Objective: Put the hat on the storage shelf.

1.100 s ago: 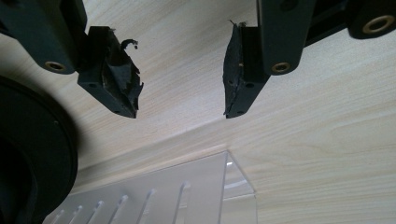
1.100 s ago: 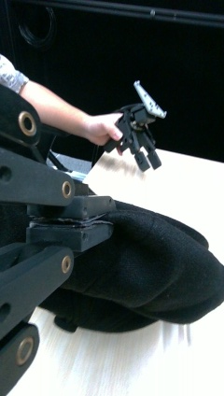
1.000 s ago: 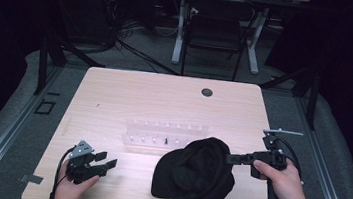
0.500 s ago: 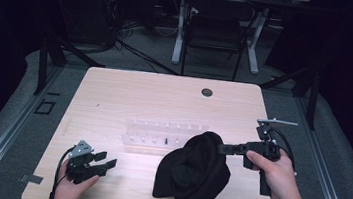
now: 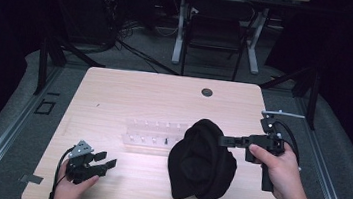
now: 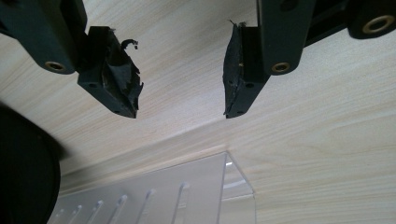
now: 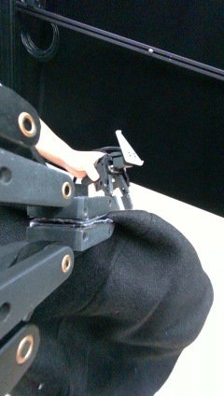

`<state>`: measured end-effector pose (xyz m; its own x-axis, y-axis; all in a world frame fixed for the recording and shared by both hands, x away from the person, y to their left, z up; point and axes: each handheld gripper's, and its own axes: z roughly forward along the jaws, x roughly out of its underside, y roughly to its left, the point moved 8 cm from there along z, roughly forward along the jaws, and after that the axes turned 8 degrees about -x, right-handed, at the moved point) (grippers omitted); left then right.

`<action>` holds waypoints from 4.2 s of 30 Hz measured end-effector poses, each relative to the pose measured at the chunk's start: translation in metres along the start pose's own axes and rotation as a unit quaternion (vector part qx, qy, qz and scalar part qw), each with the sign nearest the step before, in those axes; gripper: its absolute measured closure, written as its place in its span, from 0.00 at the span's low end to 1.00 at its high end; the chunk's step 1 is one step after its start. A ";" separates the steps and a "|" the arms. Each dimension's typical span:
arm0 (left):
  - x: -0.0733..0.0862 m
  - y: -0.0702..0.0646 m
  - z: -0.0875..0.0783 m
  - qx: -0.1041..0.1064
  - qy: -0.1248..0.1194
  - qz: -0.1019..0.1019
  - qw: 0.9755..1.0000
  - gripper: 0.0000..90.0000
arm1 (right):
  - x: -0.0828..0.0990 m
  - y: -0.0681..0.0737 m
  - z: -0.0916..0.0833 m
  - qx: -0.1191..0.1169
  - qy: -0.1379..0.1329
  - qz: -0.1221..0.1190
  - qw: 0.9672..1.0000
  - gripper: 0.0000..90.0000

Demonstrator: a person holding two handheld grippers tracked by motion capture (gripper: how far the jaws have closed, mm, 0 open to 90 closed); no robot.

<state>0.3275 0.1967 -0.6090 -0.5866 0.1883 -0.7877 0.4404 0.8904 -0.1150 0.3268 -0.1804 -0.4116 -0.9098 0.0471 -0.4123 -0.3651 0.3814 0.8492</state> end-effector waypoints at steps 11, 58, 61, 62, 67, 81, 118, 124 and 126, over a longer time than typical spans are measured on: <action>0.000 0.000 0.000 0.000 0.001 0.000 1.000 0.51 | -0.011 0.009 -0.015 0.012 -0.022 -0.013 1.000 0.98; 0.000 0.001 0.001 0.000 0.001 -0.002 1.000 0.51 | -0.069 0.059 -0.011 0.003 -0.060 -0.030 0.998 0.98; 0.000 0.000 0.001 0.001 0.000 -0.003 1.000 0.51 | -0.074 0.062 -0.006 0.000 -0.061 -0.030 0.998 0.98; 0.000 0.001 0.000 0.001 0.000 -0.002 1.000 0.51 | -0.075 0.063 -0.004 0.001 -0.060 -0.033 0.998 0.98; -0.001 0.002 -0.001 0.002 -0.002 -0.004 1.000 0.51 | -0.085 0.063 0.006 -0.001 -0.065 -0.036 0.997 0.98; -0.002 0.006 -0.002 0.001 -0.007 -0.011 1.000 0.51 | -0.106 0.057 0.041 0.018 -0.066 -0.042 0.997 0.98; -0.002 0.006 -0.001 0.003 -0.006 -0.014 1.000 0.50 | -0.121 0.042 0.066 0.028 -0.074 -0.038 0.996 0.98; -0.004 0.001 0.000 0.006 -0.009 -0.009 1.000 0.51 | -0.119 0.043 0.070 0.024 -0.075 -0.039 0.996 0.98; -0.005 0.000 0.000 0.005 -0.011 -0.006 1.000 0.51 | -0.117 0.043 0.071 0.021 -0.072 -0.039 0.996 0.98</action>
<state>0.3307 0.1952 -0.6049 -0.5769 0.1683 -0.7993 0.4408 0.8880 -0.1312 0.4320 -0.1036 -0.3501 -0.8401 0.1470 -0.5221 -0.4223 0.4268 0.7997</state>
